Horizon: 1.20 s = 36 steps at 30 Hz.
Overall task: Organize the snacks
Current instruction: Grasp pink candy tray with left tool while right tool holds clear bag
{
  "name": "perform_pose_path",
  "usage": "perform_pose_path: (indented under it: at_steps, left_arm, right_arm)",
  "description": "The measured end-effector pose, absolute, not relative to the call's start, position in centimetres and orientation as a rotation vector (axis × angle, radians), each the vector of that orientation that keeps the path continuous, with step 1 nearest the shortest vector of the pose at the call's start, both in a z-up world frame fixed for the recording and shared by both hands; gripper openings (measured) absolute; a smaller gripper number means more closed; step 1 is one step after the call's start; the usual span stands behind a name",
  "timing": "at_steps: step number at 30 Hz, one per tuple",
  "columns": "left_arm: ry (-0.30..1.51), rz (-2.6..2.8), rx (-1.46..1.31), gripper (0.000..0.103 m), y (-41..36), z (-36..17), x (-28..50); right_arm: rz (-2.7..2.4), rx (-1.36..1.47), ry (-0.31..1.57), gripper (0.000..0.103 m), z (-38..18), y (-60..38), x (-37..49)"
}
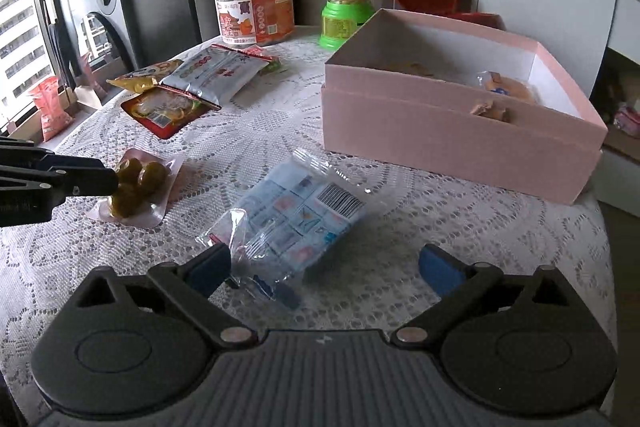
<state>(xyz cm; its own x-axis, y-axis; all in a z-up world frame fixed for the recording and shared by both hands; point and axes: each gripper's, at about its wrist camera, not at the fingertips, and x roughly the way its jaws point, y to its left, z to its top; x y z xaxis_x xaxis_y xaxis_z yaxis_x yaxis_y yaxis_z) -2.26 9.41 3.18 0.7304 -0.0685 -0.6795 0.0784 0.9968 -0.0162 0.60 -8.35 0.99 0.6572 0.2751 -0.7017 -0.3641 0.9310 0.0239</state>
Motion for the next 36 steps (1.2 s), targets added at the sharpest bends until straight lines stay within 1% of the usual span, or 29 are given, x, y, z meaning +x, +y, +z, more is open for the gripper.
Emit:
perform_pose_path:
  at_steps: [1, 3, 6, 9, 15, 16, 17, 19, 26, 31, 36]
  left_arm:
    - [0.747, -0.083, 0.016, 0.027, 9.4, 3.2, -2.2]
    - [0.740, -0.083, 0.013, 0.032, 9.6, 3.3, -2.4]
    - [0.716, -0.054, 0.010, 0.031, 10.4, 3.7, -2.8]
    - [0.730, -0.101, -0.043, 0.031, 11.1, 3.7, -2.7]
    - [0.752, -0.149, -0.004, 0.031, 9.3, 3.1, -1.7]
    - [0.772, -0.173, 0.006, 0.033, 8.8, 2.9, -1.4]
    - [0.789, -0.198, 0.027, 0.039, 8.3, 2.7, -1.2]
    - [0.809, -0.231, 0.053, 0.042, 7.5, 2.3, -1.2]
    - [0.789, -0.198, -0.008, 0.042, 7.8, 2.5, -0.8]
    - [0.789, -0.205, 0.049, 0.044, 6.6, 2.0, 0.4]
    - [0.772, -0.233, 0.025, 0.041, 6.9, 1.9, -0.3]
  right_arm:
    - [0.362, -0.123, 0.773, 0.101, 1.0, -8.3, 0.6]
    - [0.361, -0.123, 0.773, 0.101, 0.9, -8.2, 0.6]
    - [0.362, -0.123, 0.772, 0.101, 0.9, -8.3, 0.6]
    - [0.363, -0.124, 0.772, 0.101, 0.9, -8.3, 0.6]
    - [0.363, -0.124, 0.772, 0.102, 0.9, -8.3, 0.6]
    - [0.363, -0.124, 0.772, 0.102, 0.9, -8.3, 0.6]
    - [0.363, -0.124, 0.772, 0.102, 0.9, -8.3, 0.6]
    - [0.363, -0.123, 0.772, 0.102, 0.9, -8.3, 0.6]
    - [0.363, -0.124, 0.771, 0.102, 0.9, -8.3, 0.6]
    - [0.351, -0.115, 0.769, 0.102, 1.0, -8.4, 0.5]
    - [0.309, -0.131, 0.783, 0.102, 1.2, -9.5, 0.7]
